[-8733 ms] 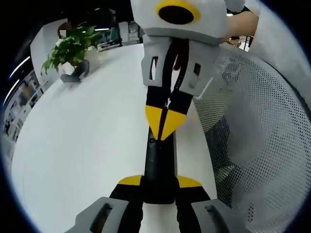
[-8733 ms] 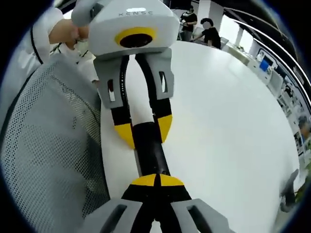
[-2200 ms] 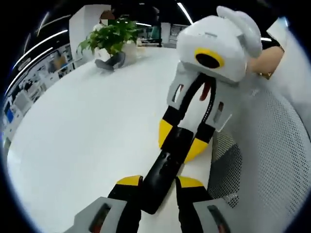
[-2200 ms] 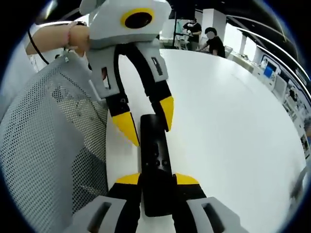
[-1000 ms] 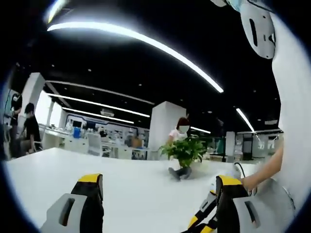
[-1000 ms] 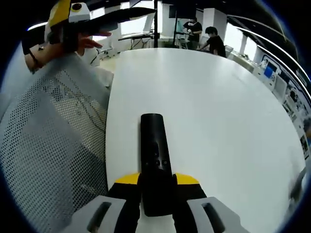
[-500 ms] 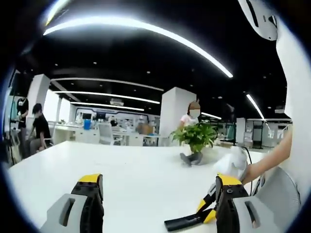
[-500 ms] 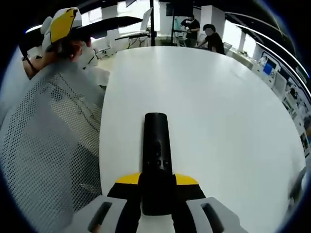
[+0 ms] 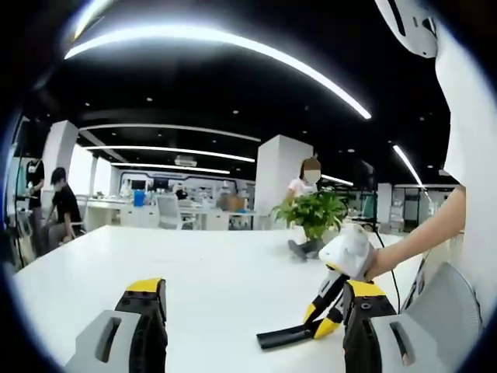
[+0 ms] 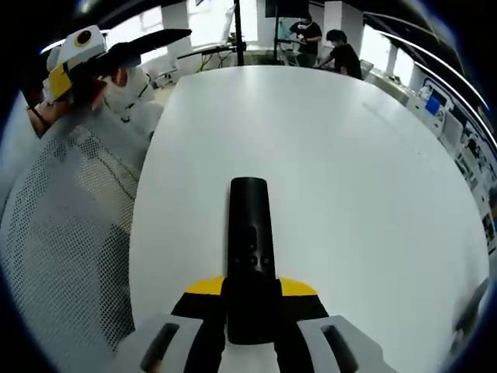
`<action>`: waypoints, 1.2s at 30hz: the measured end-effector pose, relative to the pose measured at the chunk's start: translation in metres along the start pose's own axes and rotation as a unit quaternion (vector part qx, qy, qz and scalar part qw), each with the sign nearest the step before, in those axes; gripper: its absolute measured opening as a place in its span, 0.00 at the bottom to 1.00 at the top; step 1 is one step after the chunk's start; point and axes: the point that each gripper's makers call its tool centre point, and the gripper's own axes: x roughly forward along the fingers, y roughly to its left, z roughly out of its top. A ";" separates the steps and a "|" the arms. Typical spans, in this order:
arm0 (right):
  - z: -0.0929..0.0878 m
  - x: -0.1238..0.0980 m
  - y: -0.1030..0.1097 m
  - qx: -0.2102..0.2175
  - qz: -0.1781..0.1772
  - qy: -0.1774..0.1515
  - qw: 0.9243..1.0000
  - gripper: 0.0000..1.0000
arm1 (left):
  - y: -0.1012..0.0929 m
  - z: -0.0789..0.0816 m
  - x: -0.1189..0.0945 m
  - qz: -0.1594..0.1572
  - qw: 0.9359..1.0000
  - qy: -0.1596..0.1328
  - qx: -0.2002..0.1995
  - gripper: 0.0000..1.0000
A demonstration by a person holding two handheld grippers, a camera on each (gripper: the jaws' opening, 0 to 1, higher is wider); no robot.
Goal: Press the specified remote control buttons in sequence, fully releasing each button before pressing the next.
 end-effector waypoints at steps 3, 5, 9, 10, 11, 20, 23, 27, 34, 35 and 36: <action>0.001 0.001 -0.009 -0.004 0.002 0.001 1.000 0.21 | 0.000 -0.001 0.000 -0.001 1.000 0.002 0.001 0.98; 0.002 0.001 -0.014 -0.002 0.010 -0.001 1.000 0.21 | -0.001 -0.002 0.001 -0.003 1.000 0.005 0.000 0.97; 0.004 0.001 -0.031 -0.006 0.007 0.005 1.000 0.21 | -0.002 -0.004 0.001 -0.006 1.000 0.011 0.002 0.96; 0.004 0.002 -0.034 -0.005 0.006 0.006 1.000 0.21 | -0.002 -0.003 0.001 -0.006 1.000 0.010 0.002 0.96; 0.005 0.002 -0.038 -0.005 0.005 0.007 1.000 0.21 | -0.002 -0.003 0.001 -0.006 1.000 0.009 0.001 0.96; 0.007 0.004 -0.065 -0.025 0.004 0.020 0.999 0.21 | -0.003 -0.007 0.001 -0.010 1.000 0.019 -0.003 0.96; 0.009 0.004 -0.073 -0.027 0.002 0.025 0.999 0.21 | -0.003 -0.008 0.001 -0.010 1.000 0.020 -0.003 0.96; 0.011 0.005 -0.086 -0.021 -0.001 0.025 0.999 0.21 | -0.003 -0.008 0.001 -0.011 1.000 0.021 -0.004 0.96; 0.015 0.007 -0.106 -0.019 -0.005 0.030 0.999 0.21 | -0.004 -0.009 0.001 -0.014 1.000 0.024 -0.002 0.94; 0.015 0.007 -0.109 -0.019 -0.005 0.030 0.999 0.21 | -0.004 -0.009 0.001 -0.013 1.000 0.025 -0.002 0.94; 0.016 0.007 -0.111 -0.018 -0.005 0.031 0.999 0.21 | -0.004 -0.009 0.001 -0.014 1.000 0.025 -0.003 0.94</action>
